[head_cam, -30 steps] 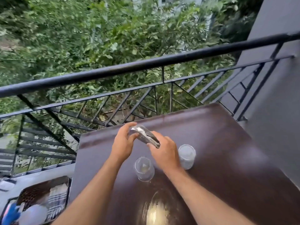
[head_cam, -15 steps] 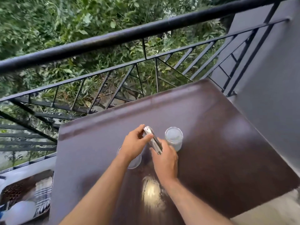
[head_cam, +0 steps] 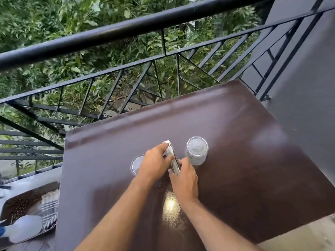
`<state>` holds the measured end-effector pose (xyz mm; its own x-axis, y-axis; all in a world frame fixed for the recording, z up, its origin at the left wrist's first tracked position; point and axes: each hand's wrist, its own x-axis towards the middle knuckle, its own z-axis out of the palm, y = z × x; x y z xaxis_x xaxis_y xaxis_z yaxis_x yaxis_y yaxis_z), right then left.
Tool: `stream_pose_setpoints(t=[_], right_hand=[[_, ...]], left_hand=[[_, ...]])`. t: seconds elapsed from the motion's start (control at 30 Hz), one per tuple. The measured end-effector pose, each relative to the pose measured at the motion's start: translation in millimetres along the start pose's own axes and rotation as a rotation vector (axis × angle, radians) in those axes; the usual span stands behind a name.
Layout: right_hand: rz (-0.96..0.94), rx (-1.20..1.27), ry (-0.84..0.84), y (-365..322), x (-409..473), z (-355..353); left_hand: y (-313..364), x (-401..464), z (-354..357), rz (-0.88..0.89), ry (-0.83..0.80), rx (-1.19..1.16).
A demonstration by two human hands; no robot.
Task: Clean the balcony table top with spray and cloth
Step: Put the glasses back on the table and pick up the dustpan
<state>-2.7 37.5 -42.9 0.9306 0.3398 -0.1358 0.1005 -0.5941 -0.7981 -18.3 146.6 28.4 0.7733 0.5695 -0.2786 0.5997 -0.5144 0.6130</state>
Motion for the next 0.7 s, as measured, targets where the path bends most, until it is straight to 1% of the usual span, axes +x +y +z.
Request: stream_pose_setpoints(t=[0.07, 0.13, 0.2, 0.27, 0.33, 0.4, 0.47, 0.6, 0.7], right_hand=[[-0.004, -0.009, -0.012, 2.6, 0.6, 0.7], [-0.005, 0.000, -0.014, 4.2, -0.6, 1.1], [-0.024, -0.008, 0.009, 5.4, -2.9, 0.9], [-0.041, -0.024, 0.035, 7.2, -5.8, -0.4], [-0.041, -0.041, 0.036, 8.5, -8.6, -1.3], [-0.039, -0.053, 0.028, 8.7, -11.0, -2.1], [-0.030, -0.046, 0.026, 7.9, -11.1, -0.7], [0.001, -0.038, 0.030, 9.6, -14.9, 2.8], [-0.025, -0.095, 0.138, 9.7, -23.2, -0.7]], left_hand=[[0.8, -1.2, 1.4, 0.004, 0.023, 0.028], [-0.9, -4.9, 2.4, 0.018, 0.080, -0.004], [-5.2, -11.9, 1.9, 0.059, 0.193, -0.031], [-12.1, -20.7, -0.5, 0.109, 0.338, 0.006], [-22.9, -26.5, -3.9, 0.088, 0.436, 0.029], [-34.3, -30.7, -5.9, -0.018, 0.430, 0.014], [-46.4, -35.4, -6.1, -0.104, 0.369, 0.001], [-64.4, -43.0, -3.9, -0.179, 0.238, -0.062], [-71.0, -45.2, -1.9, -0.191, 0.218, -0.113]])
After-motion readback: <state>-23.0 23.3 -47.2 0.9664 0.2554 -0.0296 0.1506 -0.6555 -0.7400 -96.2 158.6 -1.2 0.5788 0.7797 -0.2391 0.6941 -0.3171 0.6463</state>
